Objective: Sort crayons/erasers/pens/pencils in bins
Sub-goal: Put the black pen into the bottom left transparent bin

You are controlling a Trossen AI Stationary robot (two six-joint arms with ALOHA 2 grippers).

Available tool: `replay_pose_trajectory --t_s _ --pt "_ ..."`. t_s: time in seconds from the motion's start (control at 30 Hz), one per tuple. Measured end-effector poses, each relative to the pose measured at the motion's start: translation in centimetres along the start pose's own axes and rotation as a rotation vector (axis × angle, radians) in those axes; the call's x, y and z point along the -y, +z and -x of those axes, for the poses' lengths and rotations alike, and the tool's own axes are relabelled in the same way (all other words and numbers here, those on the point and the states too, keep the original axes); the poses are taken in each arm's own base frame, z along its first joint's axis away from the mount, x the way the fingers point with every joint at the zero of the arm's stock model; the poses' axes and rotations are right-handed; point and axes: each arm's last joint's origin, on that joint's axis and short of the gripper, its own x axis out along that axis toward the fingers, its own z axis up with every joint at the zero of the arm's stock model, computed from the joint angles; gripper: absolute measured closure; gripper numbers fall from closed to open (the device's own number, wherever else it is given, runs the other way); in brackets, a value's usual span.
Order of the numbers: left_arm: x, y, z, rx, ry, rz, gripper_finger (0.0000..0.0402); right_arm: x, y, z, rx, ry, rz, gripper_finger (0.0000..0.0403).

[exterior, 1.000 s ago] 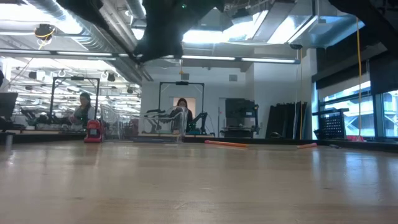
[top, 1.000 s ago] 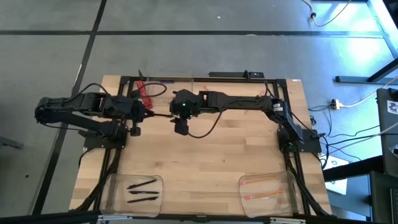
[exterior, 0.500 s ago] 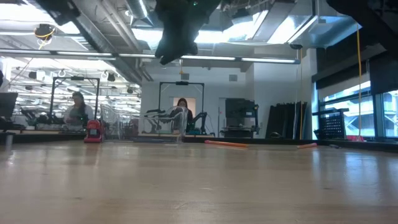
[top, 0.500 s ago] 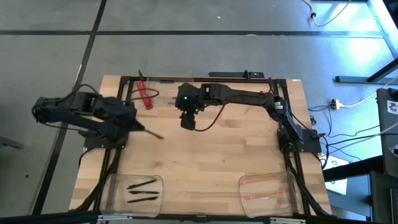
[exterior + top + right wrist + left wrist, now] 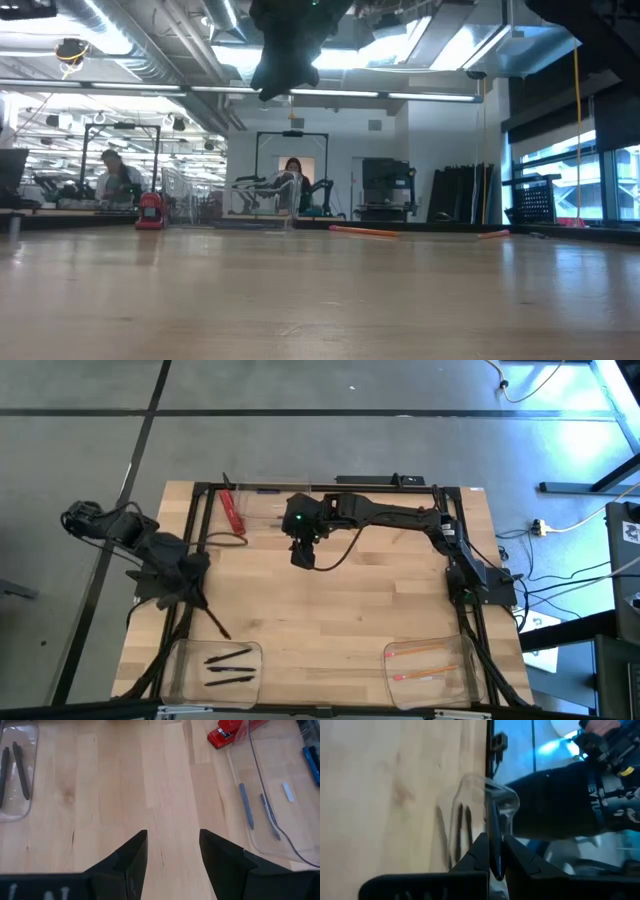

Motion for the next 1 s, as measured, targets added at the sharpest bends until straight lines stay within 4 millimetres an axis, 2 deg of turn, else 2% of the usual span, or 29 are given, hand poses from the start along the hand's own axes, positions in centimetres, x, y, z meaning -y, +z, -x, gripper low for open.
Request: replay_pose_trajectory --t_s 0.27,0.43,0.67,1.0 --pt "-0.1 -1.0 -4.6 -0.097 -0.109 0.13 0.0388 0.1 0.0 0.0 0.001 -0.001 0.026 0.0223" --pt "0.5 -1.4 -8.0 -0.082 -0.208 0.146 0.0386 0.1 0.0 0.0 0.001 -0.003 0.056 0.0223" --pt "0.1 -2.9 -11.9 -0.118 -0.02 0.128 0.0383 0.6 0.0 0.0 0.001 -0.009 0.086 0.0223" --pt "-0.3 -4.1 -15.5 -0.204 0.14 0.129 0.0382 1.9 0.0 0.1 0.003 -0.025 0.081 0.0223"
